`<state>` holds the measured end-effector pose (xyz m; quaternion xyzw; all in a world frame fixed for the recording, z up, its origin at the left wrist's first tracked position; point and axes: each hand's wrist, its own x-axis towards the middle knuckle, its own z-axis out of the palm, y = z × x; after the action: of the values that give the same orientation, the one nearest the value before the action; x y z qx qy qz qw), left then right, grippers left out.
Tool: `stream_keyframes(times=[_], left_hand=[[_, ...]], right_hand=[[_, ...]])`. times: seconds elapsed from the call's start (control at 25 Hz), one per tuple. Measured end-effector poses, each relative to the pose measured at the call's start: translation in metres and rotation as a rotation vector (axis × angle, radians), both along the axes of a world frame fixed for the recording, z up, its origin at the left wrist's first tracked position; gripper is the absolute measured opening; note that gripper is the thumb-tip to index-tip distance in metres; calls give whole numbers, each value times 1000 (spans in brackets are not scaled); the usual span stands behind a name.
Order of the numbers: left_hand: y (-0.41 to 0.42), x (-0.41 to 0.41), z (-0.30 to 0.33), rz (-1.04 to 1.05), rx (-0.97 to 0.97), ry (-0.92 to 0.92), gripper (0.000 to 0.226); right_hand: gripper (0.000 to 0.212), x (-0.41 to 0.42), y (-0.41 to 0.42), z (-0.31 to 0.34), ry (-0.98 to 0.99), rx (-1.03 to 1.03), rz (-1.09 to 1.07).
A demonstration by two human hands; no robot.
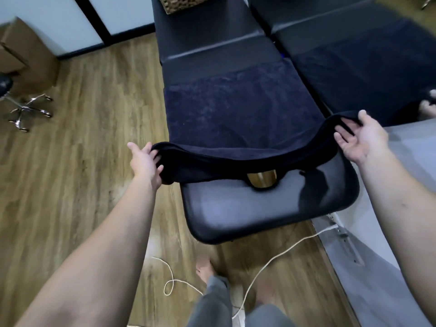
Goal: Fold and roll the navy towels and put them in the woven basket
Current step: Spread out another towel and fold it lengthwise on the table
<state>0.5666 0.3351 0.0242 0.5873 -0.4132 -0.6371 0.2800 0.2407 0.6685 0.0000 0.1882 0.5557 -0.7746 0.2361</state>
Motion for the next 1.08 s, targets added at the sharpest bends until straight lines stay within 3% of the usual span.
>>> stream_keyframes(times=[0.28, 0.48, 0.76, 1.08], left_hand=[[-70, -27, -4, -132, 51, -32, 74], [-110, -48, -12, -199, 92, -34, 77], [-143, -80, -17, -221, 132, -8, 79], [-189, -125, -3, -167, 155, 8, 77]], right_hand=[[21, -1, -59, 5, 227, 332, -281], [36, 6, -74, 21, 321, 513, -304], [35, -17, -77, 26, 251, 463, -253], [40, -90, -117, 48, 314, 420, -109]])
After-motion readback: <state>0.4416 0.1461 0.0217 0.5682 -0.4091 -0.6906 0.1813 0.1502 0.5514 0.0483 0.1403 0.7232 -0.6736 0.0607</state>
